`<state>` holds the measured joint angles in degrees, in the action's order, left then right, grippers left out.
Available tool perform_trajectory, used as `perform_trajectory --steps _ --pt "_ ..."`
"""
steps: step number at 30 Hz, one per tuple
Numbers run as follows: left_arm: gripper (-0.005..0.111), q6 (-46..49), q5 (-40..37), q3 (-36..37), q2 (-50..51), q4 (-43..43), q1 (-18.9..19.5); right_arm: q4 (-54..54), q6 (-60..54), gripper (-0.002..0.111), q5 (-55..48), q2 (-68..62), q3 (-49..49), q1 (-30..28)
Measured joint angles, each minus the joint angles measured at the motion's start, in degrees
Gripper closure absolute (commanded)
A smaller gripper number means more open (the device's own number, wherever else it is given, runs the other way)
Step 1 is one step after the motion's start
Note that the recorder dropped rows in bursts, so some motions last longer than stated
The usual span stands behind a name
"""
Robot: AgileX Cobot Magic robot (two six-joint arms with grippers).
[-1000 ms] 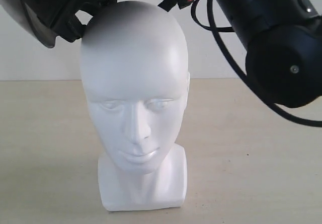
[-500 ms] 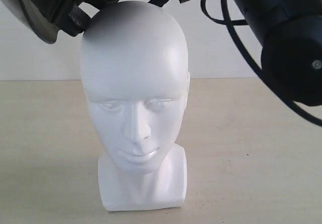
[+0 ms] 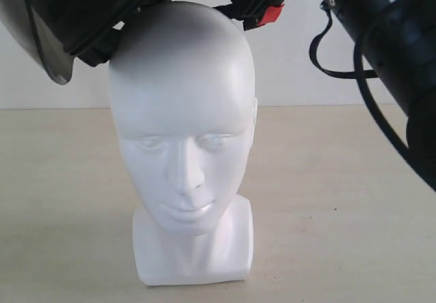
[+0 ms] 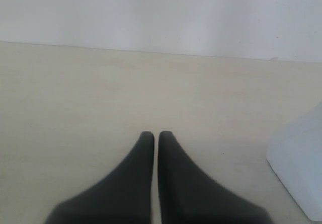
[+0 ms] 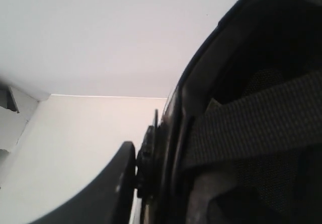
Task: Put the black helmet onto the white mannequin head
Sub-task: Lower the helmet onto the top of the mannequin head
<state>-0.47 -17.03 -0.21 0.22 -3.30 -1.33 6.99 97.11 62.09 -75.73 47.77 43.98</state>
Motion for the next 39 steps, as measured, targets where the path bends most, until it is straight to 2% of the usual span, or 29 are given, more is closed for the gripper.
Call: perform_trajectory --steps 10,39 --pt "0.102 0.0 0.0 0.0 0.0 0.0 0.0 3.62 -0.74 0.109 3.82 0.87 -5.58 0.0" --pt "0.102 0.0 0.0 0.0 0.0 0.0 0.0 8.54 -3.16 0.109 2.84 0.87 -14.42 0.25"
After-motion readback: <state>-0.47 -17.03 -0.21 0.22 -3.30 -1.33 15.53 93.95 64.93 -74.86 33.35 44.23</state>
